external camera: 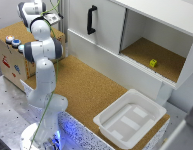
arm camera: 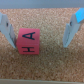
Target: Grasp the pink block
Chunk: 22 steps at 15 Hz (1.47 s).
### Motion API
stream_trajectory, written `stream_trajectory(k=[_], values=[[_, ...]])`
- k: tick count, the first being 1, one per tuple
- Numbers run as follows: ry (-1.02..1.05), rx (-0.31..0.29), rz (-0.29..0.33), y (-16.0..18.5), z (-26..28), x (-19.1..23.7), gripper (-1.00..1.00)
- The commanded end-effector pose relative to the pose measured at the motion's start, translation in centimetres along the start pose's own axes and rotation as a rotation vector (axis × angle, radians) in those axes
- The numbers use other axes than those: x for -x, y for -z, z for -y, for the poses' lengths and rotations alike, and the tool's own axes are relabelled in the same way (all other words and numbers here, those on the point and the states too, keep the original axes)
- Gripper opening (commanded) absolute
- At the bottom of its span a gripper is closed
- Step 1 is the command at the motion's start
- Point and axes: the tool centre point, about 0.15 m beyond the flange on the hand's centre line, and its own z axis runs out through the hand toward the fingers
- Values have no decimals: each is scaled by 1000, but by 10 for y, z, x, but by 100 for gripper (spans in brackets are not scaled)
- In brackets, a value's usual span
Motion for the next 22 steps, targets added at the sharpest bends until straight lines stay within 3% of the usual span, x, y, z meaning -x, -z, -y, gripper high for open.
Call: stream_trajectory(k=[1, 9, 16, 22], values=[[10, 61, -89, -13, 4, 11, -100], [-87, 71, -85, -1, -12, 7, -100], [-430, 155, -136, 34, -21, 88, -100], [-740, 158, -86, 10, 15, 175, -100]])
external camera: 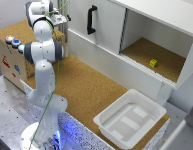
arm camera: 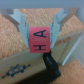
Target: Grasp the pink block
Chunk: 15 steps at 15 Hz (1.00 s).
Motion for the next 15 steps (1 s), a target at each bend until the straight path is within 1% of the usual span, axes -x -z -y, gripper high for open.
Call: stream_trajectory(k=[1, 3, 5, 8, 10, 12, 15], values=[[-244, 47, -131, -33, -1, 104, -100], [-365, 57, -115, -45, -9, 136, -100], [-456, 51, -107, -53, -18, 161, -100], [-607, 25, -97, -71, -35, 202, -100], [-695, -4, -85, -88, -45, 226, -100], [-750, -25, -67, -107, -55, 239, -100], [-766, -52, 3, -143, -72, 239, -100]])
